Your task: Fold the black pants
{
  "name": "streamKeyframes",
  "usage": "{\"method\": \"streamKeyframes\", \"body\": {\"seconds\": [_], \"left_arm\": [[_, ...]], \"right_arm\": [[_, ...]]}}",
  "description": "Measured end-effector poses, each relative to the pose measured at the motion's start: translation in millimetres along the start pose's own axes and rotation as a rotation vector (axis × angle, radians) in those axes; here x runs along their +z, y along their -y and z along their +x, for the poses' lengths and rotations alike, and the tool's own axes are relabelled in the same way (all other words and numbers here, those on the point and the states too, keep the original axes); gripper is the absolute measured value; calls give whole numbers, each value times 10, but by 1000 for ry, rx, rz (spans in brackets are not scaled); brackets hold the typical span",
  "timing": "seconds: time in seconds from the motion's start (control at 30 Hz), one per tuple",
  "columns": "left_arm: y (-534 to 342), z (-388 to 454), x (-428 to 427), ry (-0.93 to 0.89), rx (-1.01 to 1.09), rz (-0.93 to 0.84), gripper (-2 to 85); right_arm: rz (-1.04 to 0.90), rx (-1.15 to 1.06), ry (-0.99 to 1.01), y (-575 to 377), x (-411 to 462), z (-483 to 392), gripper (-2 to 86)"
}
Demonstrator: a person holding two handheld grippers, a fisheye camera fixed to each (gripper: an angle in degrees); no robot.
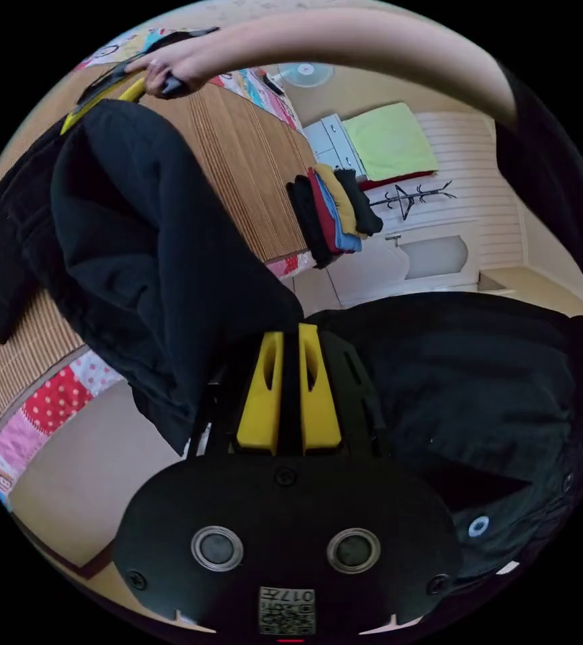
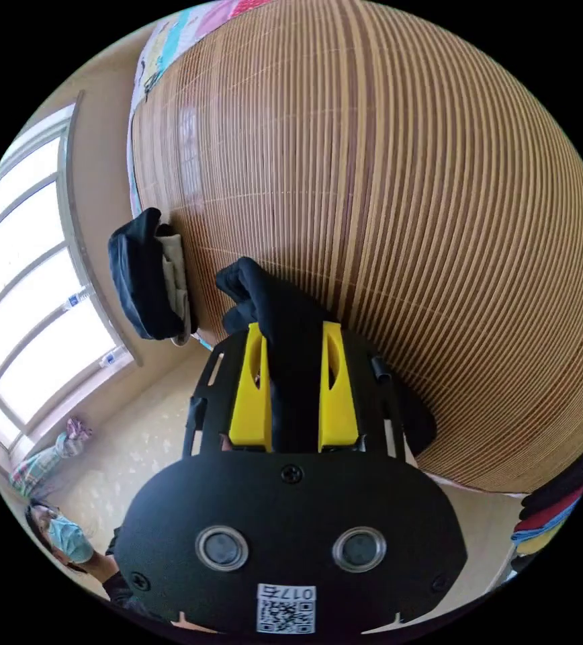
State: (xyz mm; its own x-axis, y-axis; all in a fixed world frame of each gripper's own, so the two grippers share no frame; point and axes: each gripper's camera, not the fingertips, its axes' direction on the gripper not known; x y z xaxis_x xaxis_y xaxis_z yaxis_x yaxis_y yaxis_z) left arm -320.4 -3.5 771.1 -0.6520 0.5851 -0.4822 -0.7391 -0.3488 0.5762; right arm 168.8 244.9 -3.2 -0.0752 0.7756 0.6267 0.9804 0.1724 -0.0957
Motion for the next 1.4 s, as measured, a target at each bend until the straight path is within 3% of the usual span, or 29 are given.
{"method": "streamKeyframes", "body": {"seconds": [0.1,0.17,0.27,0.33,0.47,0.6,0.77,0.9,0.97,1.17,1.4], "left_arm": [[-314,-274,-359,-28,-62,104,32],[-628,-637,-802,-141,-153,292,44],[-970,-1049,-1332,-200,-326,604,91],[-961,-1172,-1487,-233,-362,706,115],[-538,-1419,-1341,-446,-479,750,166],[-476,-1334,-1214,-492,-555,822,77],[-500,-80,-1554,-315,-178,822,49],[-549,1097,-2098,-150,140,896,46],[-492,1915,-2435,-82,428,915,44],[-345,3475,-2879,-97,890,1045,45],[-193,4286,-2780,-231,1126,1114,44]], "right_arm": [[-8,-43,305,-337,-57,241,83],[-46,-79,441,-576,-38,351,79],[-109,-200,539,-1046,15,347,69],[-121,-249,602,-1355,62,343,62],[-133,-332,794,-2016,127,388,51],[-31,-426,883,-2701,-218,443,45],[236,-583,1091,-3707,-1157,770,37],[454,-848,1095,-4810,-2072,822,27],[517,-990,1060,-5248,-2397,717,23],[669,-1399,938,-6511,-3185,112,12],[869,-1625,776,-7634,-3429,-197,6]]}}
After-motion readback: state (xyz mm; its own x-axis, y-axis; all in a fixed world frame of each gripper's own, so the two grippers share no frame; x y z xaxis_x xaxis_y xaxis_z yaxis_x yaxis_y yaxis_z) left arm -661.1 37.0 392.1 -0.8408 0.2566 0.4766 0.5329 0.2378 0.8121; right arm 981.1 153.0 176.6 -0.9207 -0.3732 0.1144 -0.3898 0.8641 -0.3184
